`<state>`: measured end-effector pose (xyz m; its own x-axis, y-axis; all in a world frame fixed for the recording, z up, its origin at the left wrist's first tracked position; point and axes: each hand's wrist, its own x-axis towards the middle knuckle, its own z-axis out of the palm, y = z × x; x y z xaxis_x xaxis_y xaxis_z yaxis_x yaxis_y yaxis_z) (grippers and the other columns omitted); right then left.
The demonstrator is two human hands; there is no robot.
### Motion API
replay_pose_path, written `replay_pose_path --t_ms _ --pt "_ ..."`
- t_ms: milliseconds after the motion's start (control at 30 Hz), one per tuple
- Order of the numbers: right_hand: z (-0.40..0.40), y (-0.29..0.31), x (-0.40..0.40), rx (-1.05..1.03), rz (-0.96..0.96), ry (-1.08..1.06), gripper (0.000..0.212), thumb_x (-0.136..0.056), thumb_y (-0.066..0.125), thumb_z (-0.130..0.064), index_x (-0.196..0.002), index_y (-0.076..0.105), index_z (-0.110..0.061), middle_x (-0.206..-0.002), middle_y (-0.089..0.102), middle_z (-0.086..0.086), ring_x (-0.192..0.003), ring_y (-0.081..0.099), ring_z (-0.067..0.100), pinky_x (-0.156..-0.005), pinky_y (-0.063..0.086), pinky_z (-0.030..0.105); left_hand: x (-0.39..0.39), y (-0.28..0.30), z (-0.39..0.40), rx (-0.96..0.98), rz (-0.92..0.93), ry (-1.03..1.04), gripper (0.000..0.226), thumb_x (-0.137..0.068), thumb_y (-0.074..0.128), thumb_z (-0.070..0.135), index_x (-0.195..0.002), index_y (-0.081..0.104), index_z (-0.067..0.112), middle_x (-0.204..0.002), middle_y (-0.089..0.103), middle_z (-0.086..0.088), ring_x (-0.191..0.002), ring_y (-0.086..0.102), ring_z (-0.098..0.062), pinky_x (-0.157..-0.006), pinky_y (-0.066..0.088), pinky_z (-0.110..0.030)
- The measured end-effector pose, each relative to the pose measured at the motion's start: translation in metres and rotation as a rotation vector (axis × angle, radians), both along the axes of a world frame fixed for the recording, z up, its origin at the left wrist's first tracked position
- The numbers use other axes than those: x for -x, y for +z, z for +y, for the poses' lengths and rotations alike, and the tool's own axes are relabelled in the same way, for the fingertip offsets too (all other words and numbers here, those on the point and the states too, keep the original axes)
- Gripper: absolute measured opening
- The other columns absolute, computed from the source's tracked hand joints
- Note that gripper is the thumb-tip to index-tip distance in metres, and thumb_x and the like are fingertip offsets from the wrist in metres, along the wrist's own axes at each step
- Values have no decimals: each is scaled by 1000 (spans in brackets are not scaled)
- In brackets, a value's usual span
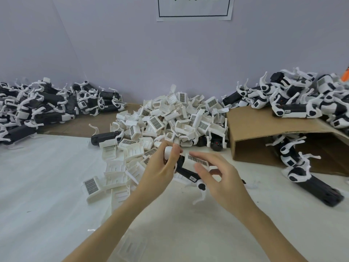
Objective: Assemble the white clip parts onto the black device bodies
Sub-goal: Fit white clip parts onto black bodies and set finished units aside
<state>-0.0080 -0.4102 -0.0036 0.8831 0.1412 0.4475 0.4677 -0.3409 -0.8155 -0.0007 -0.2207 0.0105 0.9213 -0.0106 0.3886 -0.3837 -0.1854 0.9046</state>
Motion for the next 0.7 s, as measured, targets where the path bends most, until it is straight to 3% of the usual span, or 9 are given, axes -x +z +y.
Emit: replay_pose_path --t_ms 200,333,433,500,567,633,700 --pt "6 -8 7 132 -119 -86 35 -99 67 -37 -133 70 -33 -119 70 -22 -120 62 9 -98 48 20 -2 -5 -1 -44 -7 -16 69 -97 36 72 -104 62 9 -56 40 12 -55 38 -9 -55 36 -16" --pt "8 -13 8 345 -191 -40 61 -93 71 -44 -150 55 -29 -137 59 -14 -127 54 7 -106 44 20 -3 -7 -2 26 85 -12 61 -92 39 73 -105 63 18 -77 52 -16 -67 52 -13 -62 44 -18" --pt "12 -16 6 544 -297 -155 68 -87 84 -27 -149 55 -23 -136 52 0 -124 53 19 -98 56 33 -3 -7 -3 62 192 -58 51 -95 41 73 -114 62 31 -86 60 -23 -75 65 -30 -72 57 -42" --pt "13 -14 5 469 -325 -197 62 -84 87 -18 -140 59 -17 -126 57 0 -117 58 20 -91 59 37 -4 -3 1 7 151 -111 39 -98 49 65 -122 62 37 -96 65 -16 -87 69 -35 -77 62 -52" --pt "8 -10 5 343 -284 -212 55 -82 89 -20 -129 62 -16 -119 64 -3 -111 64 18 -90 58 36 -5 -1 9 -195 -1 -140 32 -96 67 53 -127 62 45 -120 59 3 -106 67 -20 -82 64 -39" --pt "1 -7 3 303 -290 -227 50 -78 92 -20 -120 67 -15 -114 67 -3 -106 67 19 -88 59 38 -8 -3 16 -450 -149 -150 42 -91 81 40 -128 62 48 -142 40 13 -120 60 -11 -90 57 -25" --pt "-4 -5 2 326 -351 -234 49 -74 94 -21 -115 70 -11 -116 66 -1 -110 66 19 -92 57 34 -9 -7 17 -536 -201 -141 46 -91 83 34 -131 63 44 -144 38 13 -120 57 -10 -88 54 -21"
